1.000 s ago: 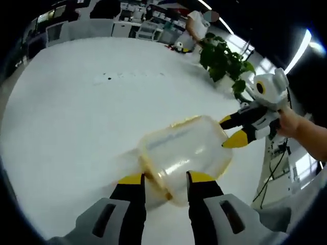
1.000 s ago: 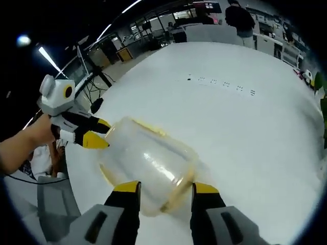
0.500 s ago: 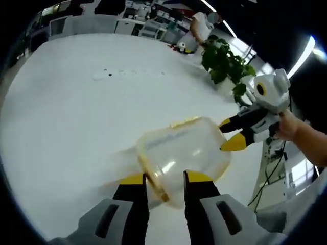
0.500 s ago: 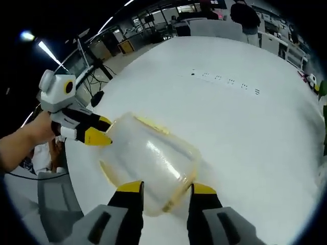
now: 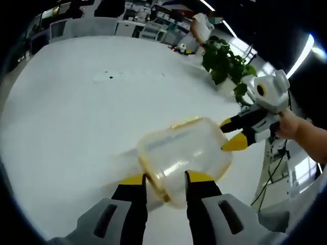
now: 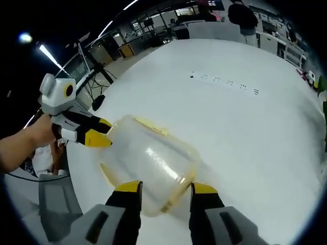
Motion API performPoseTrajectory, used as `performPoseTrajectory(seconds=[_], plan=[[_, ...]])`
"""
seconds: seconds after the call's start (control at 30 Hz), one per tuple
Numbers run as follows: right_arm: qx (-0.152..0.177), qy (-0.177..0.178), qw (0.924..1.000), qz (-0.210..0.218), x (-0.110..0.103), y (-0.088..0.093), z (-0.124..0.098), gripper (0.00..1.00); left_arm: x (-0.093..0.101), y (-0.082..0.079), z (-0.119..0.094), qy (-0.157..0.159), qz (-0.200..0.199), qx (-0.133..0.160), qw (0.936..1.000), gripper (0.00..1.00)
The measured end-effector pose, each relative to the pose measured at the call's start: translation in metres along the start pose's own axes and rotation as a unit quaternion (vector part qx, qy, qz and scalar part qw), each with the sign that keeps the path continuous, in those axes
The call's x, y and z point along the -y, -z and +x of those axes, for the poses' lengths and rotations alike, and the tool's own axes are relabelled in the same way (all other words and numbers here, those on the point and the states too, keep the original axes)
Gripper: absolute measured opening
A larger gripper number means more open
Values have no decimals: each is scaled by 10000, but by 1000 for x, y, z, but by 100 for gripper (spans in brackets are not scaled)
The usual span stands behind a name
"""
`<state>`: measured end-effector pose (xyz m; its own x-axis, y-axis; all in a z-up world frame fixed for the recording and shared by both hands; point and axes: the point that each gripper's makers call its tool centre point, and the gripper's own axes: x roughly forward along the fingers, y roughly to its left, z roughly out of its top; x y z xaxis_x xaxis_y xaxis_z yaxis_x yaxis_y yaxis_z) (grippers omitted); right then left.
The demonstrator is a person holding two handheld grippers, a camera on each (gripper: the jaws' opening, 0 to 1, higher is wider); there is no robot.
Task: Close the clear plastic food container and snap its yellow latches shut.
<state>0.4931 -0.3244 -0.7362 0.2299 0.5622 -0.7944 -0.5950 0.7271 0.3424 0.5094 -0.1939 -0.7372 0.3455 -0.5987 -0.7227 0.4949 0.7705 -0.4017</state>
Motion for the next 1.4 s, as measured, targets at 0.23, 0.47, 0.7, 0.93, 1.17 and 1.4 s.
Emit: performPoseTrajectory(seconds=[0.23, 0.47, 0.7, 0.93, 1.17, 1.4], plan=[[-99, 140, 9973, -712, 1, -3, 0, 38, 0, -4, -2, -61, 348, -233, 9991, 27], [-280, 225, 9924, -1174, 1, -3, -8, 38, 0, -9, -8, -137, 959, -397, 9945, 29], [-411, 309, 9859, -1593, 5, -4, -10, 36, 0, -9, -11, -144, 1402, -501, 9888, 30], [-520, 290, 9794, -1929, 8, -4, -15, 35, 0, -8, -11, -165, 1615, -639, 9847, 31], [-542, 171, 9712, -2316, 4, -11, -20, 32, 4, -13, -14, -84, 2242, -812, 9711, 32], [-734, 99, 9648, -2524, 3, -8, -20, 34, 11, -22, -17, 23, 2504, -758, 9652, 33]])
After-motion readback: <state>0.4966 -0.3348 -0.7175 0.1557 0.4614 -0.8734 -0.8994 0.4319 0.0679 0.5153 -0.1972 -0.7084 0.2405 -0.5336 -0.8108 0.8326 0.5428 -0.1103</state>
